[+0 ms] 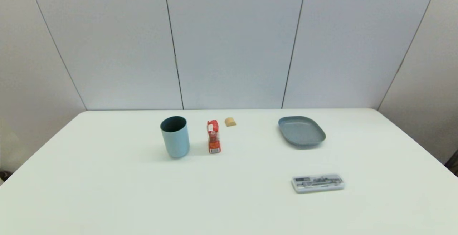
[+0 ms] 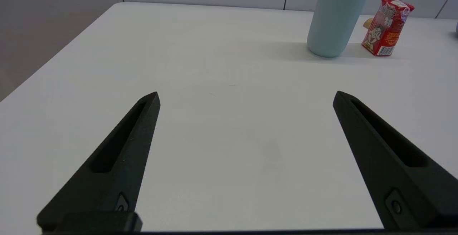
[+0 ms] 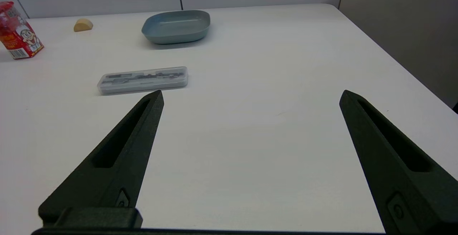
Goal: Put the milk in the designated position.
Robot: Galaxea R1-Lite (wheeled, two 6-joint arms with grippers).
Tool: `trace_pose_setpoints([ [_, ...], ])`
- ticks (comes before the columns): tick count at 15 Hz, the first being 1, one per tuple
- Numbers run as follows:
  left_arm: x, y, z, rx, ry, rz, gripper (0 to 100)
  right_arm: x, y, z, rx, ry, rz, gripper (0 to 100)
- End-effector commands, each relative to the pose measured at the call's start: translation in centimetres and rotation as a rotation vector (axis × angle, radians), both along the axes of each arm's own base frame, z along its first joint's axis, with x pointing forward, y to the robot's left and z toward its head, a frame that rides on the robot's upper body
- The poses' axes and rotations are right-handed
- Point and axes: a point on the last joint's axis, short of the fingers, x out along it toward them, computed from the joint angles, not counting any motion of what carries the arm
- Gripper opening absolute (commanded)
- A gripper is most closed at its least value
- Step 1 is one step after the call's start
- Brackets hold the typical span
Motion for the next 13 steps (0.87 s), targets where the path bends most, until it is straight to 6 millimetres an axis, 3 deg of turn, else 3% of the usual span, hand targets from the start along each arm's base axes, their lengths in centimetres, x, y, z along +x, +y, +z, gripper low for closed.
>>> trace_pose_setpoints([
  [1, 0.04, 0.00, -0.07, -0.001, 0.004, 0.000, 100, 0.01, 0.00, 0.01, -0.004, 0.001, 0.000, 100],
  [13, 0.04, 0.00, -0.07, -0.001, 0.004, 0.000, 100, 0.01, 0.00, 0.01, 0.000, 0.001, 0.000, 100],
])
